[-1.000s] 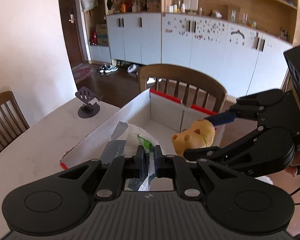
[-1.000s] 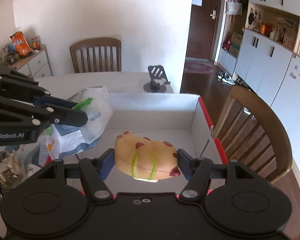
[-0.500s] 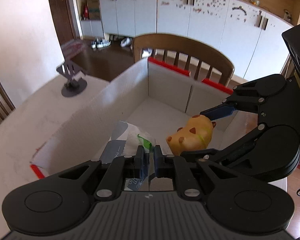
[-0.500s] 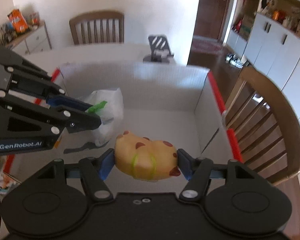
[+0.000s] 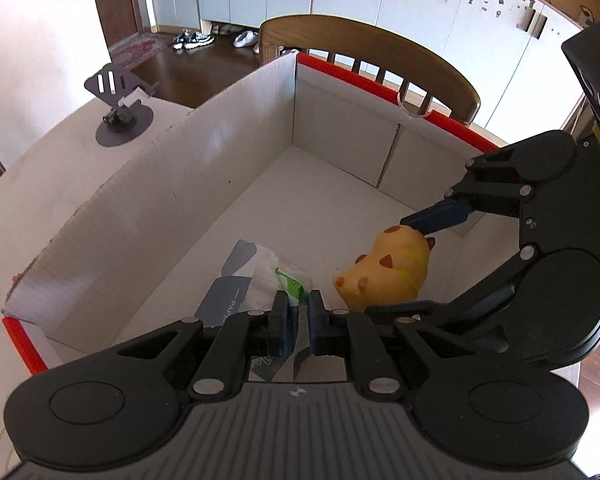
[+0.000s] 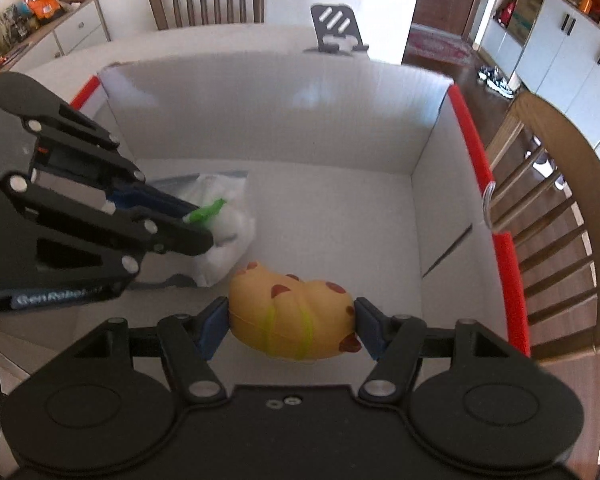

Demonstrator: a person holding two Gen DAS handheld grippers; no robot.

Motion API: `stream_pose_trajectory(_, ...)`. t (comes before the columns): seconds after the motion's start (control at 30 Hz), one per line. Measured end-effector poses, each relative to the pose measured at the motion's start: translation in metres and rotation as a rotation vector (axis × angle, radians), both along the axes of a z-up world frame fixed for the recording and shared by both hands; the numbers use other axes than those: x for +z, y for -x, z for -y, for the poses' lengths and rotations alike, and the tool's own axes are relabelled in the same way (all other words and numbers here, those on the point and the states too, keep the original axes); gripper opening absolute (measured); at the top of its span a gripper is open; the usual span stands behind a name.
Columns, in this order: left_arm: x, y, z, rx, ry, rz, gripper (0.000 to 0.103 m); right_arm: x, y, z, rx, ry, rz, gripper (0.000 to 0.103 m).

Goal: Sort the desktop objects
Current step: 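Carry the white-green bag and yellow plush toy into the red shoebox with both tools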

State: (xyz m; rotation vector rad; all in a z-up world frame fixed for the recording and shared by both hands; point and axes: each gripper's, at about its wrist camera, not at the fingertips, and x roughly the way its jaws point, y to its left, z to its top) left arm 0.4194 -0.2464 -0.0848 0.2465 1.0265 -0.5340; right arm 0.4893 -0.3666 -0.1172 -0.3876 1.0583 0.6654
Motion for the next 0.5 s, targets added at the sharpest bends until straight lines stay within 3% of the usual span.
stream_pose_trajectory(0.5,0.0046,-0.0006,-0.0014,0.052,0.024,-0.009,0.013,-0.0079,-0.0034,0.0058,-0.002,0.003,-0.035,0.071)
